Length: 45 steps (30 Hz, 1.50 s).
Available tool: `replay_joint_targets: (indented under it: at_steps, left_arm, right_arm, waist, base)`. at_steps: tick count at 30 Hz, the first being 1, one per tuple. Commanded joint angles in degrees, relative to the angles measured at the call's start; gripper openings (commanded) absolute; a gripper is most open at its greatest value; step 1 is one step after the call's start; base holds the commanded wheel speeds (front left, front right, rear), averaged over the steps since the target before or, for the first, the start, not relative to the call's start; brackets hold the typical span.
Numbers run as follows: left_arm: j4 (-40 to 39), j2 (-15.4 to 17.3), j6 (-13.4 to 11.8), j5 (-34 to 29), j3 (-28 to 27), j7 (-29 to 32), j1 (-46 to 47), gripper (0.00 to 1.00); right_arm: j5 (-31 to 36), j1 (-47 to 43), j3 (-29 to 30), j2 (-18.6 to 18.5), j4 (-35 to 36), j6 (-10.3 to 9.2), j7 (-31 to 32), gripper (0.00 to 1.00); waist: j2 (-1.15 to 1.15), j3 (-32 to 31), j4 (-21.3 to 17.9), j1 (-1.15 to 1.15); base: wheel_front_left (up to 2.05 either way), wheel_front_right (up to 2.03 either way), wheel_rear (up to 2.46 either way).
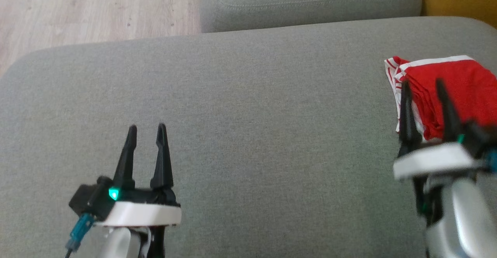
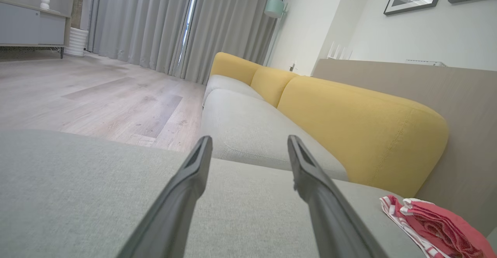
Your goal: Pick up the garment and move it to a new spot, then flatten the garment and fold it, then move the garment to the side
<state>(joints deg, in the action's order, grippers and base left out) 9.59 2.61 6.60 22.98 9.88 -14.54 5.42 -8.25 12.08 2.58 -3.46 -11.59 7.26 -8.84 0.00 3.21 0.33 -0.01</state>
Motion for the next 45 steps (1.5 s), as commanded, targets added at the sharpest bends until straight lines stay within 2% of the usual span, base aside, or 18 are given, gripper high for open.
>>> replay_joint_targets:
  at_steps: [1, 7, 34, 35, 38, 45]
  left_arm:
    - [-1.28, 0.27, 0.25, -0.14, -1.74, -0.46, 0.82, 1.00]
    - [0.17, 0.27, 0.50, 0.33, -1.74, -0.46, -1.14, 1.00]
    - [-1.85, 0.27, 0.66, 2.23, -3.13, -0.46, -1.32, 1.00]
    - [0.37, 0.03, 0.46, 2.13, -0.78, 0.01, -2.99, 0.00]
    - [3.14, -0.01, 0.46, 2.23, -0.55, 0.31, -4.11, 0.00]
    - [3.39, 0.20, 0.45, 6.02, -1.11, 1.22, -4.15, 0.00]
  right_arm:
    - [-0.02, -0.62, -1.91, 0.46, 1.25, 0.23, -1.88, 1.00]
    - [-4.41, -6.09, -4.91, 0.56, -1.77, 0.23, -5.40, 1.00]
    - [-5.44, -5.66, -5.68, 0.57, -0.30, 0.23, -6.15, 1.00]
    - [-4.86, -7.97, -4.16, 0.77, -2.45, 0.00, -5.36, 0.00]
    - [-4.88, -9.02, -4.19, 0.83, -5.18, 0.00, -5.27, 0.00]
    - [-9.30, -9.13, -4.01, 0.65, -5.23, 0.01, -4.39, 0.00]
  waist:
    - [0.00, -0.31, 0.09, 0.01]
    - [0.00, -0.79, -0.07, 0.01]
    - [0.00, -0.24, -0.08, 0.01]
    - [0.00, -0.23, -0.08, 0.01]
    - [0.00, -0.23, -0.07, 0.01]
    - [0.00, -0.38, -0.09, 0.01]
  base:
    - [0.00, 0.00, 0.00]
    - [0.00, 0.00, 0.00]
    - [0.00, 0.00, 0.00]
    - [0.00, 0.00, 0.00]
    - [0.00, 0.00, 0.00]
    - [0.00, 0.00, 0.00]
